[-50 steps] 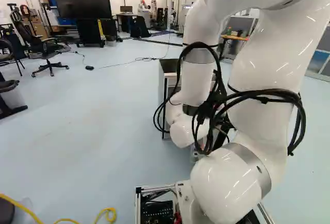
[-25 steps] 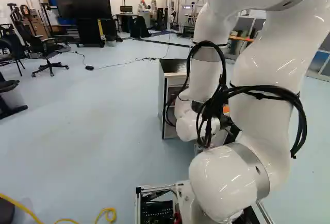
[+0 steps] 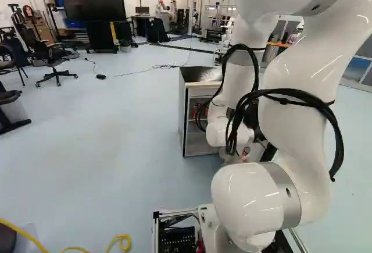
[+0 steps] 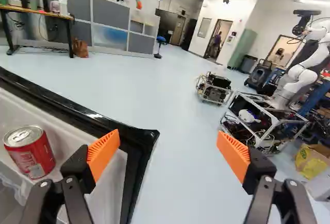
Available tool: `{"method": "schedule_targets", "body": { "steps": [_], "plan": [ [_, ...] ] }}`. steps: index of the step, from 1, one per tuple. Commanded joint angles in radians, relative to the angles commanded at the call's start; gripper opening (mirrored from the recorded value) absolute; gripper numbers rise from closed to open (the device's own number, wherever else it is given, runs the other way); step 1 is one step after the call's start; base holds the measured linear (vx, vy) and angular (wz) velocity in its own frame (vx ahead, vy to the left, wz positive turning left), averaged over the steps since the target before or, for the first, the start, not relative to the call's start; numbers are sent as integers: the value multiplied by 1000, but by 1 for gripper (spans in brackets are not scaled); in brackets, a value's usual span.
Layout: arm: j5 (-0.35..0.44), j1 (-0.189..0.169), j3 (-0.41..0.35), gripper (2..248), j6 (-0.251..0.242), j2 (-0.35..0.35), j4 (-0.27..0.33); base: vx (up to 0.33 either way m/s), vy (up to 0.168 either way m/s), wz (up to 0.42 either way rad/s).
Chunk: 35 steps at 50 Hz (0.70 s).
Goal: Grab a drink from the fridge
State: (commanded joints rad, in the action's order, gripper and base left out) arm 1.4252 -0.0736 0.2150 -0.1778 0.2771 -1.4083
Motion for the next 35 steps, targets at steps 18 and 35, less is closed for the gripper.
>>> {"method": "schedule_targets", "body": {
  "steps": [18, 35],
  "plan": [
    [0, -128, 88, 247, 0, 50, 0, 0, 0, 0],
    [0, -237, 174, 247, 0, 98, 0, 0, 0, 0]
  ]
}}
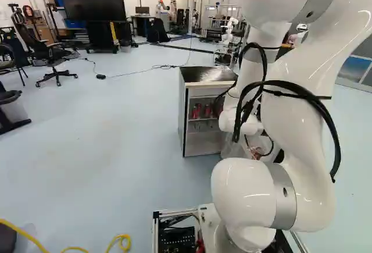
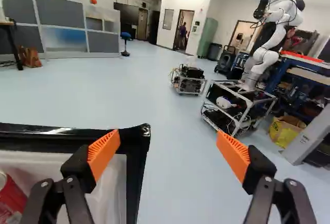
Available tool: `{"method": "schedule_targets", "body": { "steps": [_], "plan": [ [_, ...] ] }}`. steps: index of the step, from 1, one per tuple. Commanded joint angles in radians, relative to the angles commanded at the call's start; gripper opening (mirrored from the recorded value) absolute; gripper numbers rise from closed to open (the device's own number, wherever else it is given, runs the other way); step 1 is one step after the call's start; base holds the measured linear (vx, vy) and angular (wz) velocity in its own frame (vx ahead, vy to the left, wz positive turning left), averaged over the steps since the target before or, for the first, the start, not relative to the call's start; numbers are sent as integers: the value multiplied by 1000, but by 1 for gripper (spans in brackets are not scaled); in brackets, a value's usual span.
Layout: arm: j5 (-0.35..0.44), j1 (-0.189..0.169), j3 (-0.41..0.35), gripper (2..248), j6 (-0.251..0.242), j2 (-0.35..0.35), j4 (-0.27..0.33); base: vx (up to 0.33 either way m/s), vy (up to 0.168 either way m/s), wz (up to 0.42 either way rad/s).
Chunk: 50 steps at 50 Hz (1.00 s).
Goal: Grab a drink from the fridge
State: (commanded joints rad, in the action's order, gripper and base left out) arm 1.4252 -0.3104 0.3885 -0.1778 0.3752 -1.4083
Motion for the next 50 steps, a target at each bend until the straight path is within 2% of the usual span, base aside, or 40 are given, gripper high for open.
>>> {"method": "schedule_targets", "body": {
  "steps": [18, 25, 31, 39, 50],
  "plan": [
    [0, -103, 92, 247, 0, 51, 0, 0, 0, 0],
    [0, -120, 101, 247, 0, 56, 0, 0, 0, 0],
    [0, -116, 86, 247, 0, 48, 0, 0, 0, 0],
    [0, -91, 38, 247, 0, 21, 5, 0, 0, 0],
    [0, -40, -35, 247, 0, -21, 76, 0, 0, 0]
  ]
}}
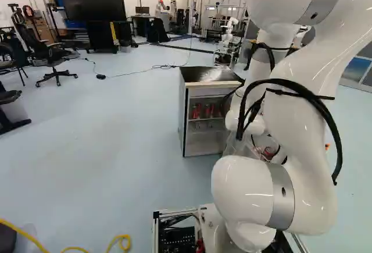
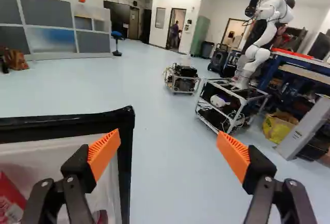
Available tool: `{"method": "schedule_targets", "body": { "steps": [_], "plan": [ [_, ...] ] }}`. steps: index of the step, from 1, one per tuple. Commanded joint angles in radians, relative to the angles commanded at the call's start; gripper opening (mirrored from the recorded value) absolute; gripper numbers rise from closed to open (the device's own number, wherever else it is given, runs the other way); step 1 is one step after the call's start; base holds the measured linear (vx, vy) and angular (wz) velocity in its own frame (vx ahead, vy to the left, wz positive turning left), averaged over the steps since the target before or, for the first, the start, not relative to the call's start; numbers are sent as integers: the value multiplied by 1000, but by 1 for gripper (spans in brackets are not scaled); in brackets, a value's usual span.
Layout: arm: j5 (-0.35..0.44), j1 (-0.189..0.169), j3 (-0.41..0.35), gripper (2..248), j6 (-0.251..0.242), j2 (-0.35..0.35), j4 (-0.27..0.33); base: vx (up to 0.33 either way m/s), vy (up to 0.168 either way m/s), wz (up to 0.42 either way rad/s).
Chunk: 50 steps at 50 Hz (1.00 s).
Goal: Grab a drink from the fridge
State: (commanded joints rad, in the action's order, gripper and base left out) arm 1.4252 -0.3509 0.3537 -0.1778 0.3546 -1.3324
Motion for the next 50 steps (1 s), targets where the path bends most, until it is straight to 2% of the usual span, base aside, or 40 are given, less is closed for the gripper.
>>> {"method": "schedule_targets", "body": {
  "steps": [29, 41, 50],
  "plan": [
    [0, 164, -129, 247, 0, -83, 290, 0, 0, 0],
    [0, 230, -150, 247, 0, -98, 416, 0, 0, 0],
    [0, 266, -136, 247, 0, -88, 511, 0, 0, 0]
  ]
}}
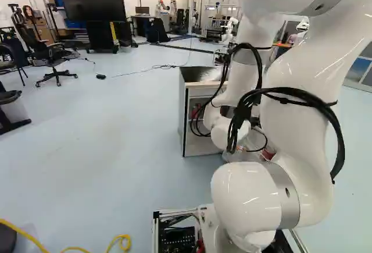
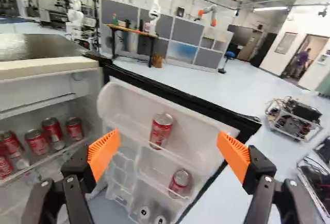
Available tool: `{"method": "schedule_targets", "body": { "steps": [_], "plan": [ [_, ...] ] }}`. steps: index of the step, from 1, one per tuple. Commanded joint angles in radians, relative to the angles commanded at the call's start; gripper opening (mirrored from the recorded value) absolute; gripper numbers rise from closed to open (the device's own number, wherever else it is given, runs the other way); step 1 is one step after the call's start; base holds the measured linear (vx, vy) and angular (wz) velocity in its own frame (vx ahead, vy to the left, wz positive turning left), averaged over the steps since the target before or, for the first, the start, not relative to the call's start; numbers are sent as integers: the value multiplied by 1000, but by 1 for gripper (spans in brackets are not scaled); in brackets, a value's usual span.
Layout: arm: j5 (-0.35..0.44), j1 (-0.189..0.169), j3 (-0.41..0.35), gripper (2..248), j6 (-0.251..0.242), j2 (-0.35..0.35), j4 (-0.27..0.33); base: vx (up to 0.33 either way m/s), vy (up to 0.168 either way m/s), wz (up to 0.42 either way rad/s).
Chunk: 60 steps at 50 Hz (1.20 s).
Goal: Grab a drink from the fridge
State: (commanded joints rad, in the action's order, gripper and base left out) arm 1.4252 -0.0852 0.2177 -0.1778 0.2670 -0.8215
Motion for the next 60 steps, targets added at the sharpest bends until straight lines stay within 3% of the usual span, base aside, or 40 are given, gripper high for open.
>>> {"method": "schedule_targets", "body": {
  "steps": [11, 27, 60],
  "plan": [
    [0, 16, 47, 247, 0, 35, 116, 0, 0, 0],
    [0, 4, 146, 247, 0, 135, 284, 0, 0, 0],
    [0, -64, 333, 247, 0, 346, 631, 0, 0, 0]
  ]
}}
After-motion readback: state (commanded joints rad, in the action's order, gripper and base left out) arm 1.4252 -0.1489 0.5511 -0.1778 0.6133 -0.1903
